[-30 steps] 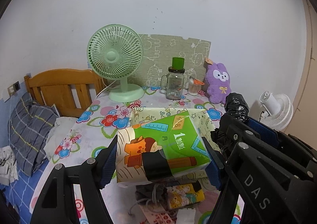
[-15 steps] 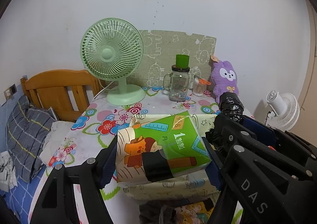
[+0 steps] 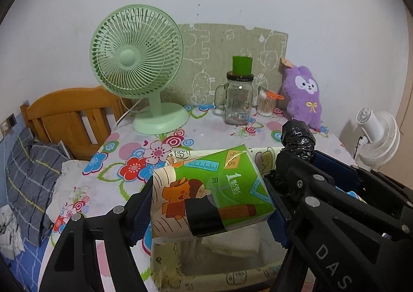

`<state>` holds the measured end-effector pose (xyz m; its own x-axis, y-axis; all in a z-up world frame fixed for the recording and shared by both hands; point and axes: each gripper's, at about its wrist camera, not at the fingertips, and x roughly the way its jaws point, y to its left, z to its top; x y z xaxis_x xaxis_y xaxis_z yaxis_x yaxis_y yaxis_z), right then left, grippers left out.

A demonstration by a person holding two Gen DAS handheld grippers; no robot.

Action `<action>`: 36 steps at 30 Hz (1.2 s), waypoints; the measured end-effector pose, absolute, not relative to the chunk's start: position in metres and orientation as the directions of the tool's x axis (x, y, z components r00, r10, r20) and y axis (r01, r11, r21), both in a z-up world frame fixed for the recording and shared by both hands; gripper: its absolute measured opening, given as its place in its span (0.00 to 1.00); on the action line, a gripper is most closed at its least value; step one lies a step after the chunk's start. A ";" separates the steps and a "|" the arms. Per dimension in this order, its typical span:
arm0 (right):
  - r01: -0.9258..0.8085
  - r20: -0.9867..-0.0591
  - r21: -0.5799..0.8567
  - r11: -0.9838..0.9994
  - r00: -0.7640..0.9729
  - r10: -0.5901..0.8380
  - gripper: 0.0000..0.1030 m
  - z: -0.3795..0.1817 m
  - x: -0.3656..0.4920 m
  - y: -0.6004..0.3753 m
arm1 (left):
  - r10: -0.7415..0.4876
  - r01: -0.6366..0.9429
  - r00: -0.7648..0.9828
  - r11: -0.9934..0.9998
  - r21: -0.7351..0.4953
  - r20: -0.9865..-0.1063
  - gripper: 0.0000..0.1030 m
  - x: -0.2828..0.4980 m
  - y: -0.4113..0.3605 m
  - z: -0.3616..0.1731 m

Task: Organize soft objects
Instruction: 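Lower the green tissue pack and black bundle into the basket, open both grippers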

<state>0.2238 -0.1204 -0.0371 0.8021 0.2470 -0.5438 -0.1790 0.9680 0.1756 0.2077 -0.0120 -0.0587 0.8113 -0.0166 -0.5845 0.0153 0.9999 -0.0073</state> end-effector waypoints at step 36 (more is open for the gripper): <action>-0.229 -0.578 0.149 0.962 0.769 0.272 0.73 -0.049 0.238 -0.115 | -0.059 0.061 0.777 0.998 -0.017 -0.627 0.95 0.215 -0.012 -0.067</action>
<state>0.2384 -0.1148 -0.0492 0.7691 0.2725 -0.5781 -0.2288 0.9620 0.1490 0.2146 -0.0120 -0.0674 0.7766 -0.0585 -0.6273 0.0612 0.9980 -0.0173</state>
